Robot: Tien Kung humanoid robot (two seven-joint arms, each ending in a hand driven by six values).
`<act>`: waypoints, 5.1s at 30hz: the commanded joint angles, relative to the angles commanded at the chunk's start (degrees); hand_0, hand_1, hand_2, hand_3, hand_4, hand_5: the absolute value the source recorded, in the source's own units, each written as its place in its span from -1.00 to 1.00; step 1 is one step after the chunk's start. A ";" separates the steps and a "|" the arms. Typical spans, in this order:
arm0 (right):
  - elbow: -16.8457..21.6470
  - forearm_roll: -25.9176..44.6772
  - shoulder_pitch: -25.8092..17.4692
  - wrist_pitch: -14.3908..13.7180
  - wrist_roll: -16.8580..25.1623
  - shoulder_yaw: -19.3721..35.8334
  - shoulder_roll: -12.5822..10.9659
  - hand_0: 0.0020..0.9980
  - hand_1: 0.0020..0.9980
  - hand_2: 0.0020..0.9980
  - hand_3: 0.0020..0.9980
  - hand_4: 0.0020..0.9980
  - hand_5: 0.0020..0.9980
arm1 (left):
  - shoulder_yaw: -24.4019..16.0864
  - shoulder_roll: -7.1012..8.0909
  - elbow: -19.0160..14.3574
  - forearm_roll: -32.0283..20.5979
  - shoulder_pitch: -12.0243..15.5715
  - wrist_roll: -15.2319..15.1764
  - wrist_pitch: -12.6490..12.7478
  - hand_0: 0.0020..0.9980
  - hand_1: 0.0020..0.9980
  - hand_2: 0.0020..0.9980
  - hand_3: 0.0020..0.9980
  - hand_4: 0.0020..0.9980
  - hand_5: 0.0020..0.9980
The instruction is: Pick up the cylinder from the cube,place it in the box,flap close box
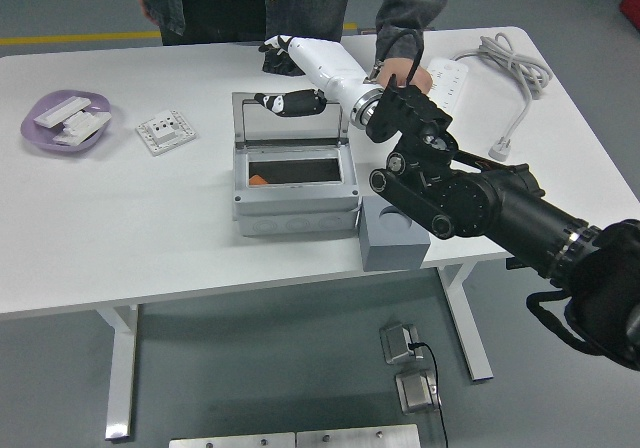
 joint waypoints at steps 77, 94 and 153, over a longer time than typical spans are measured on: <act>21.71 -4.00 -12.19 -0.13 -7.84 -5.32 -8.57 0.40 0.18 0.43 0.66 0.45 -0.09 | 3.47 -0.44 0.45 -6.72 3.11 -2.69 0.13 0.39 0.44 0.38 0.56 0.25 0.60; 39.00 -15.55 -29.74 5.10 -12.42 22.95 -15.14 0.36 0.18 0.41 0.64 0.45 -0.07 | 6.56 -1.66 0.45 -11.36 5.58 -2.65 0.75 0.38 0.44 0.38 0.56 0.25 0.60; 45.38 26.45 -56.57 -4.79 17.58 58.98 -12.25 0.78 0.59 0.66 0.76 1.00 0.36 | 9.33 -1.41 0.45 -16.58 6.34 -3.14 0.63 0.38 0.45 0.39 0.58 0.25 0.59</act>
